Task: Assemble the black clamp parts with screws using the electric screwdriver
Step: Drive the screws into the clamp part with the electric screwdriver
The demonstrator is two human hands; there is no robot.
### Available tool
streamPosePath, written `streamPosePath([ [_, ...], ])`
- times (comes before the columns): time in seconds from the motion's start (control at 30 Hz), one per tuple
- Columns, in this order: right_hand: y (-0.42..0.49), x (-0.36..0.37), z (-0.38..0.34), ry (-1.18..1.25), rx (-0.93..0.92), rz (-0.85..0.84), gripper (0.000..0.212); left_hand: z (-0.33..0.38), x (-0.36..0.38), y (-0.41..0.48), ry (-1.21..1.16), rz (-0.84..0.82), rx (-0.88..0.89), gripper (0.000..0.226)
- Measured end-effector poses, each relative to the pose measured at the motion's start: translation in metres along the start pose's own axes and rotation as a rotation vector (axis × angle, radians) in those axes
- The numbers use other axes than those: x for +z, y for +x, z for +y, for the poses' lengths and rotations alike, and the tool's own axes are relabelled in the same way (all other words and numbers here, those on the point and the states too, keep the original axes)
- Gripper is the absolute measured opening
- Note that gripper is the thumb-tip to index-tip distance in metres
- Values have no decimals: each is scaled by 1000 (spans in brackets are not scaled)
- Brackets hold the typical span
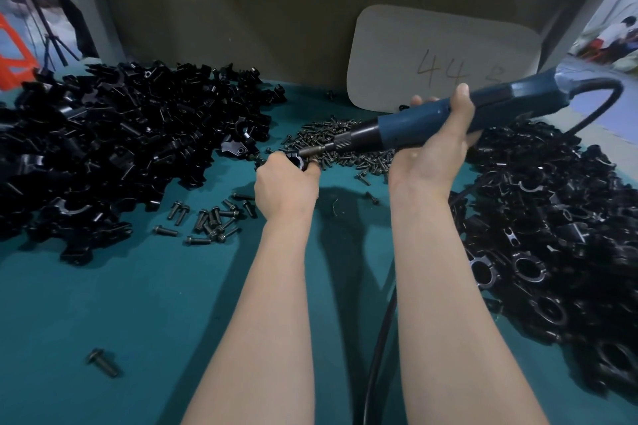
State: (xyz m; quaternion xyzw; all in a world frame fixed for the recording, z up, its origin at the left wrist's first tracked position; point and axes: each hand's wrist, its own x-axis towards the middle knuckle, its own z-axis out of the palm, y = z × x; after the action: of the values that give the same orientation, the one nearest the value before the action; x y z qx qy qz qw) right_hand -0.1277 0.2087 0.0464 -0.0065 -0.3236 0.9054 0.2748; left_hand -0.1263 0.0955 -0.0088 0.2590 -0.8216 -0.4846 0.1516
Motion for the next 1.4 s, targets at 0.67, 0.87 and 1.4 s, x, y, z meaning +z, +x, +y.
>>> streamPosePath([
  [0.67,15,-14,-28,182,103,-48,55,3,-8,2,-445,-96,-104,30],
  [0.87,10,-7,-25,122,76,-19,53,6,-13,6,-1152,-268,-417,55],
  [1.4,8,-3,-21,13,77,-4,56,9,-8,2,-1067,-258,-396,8],
])
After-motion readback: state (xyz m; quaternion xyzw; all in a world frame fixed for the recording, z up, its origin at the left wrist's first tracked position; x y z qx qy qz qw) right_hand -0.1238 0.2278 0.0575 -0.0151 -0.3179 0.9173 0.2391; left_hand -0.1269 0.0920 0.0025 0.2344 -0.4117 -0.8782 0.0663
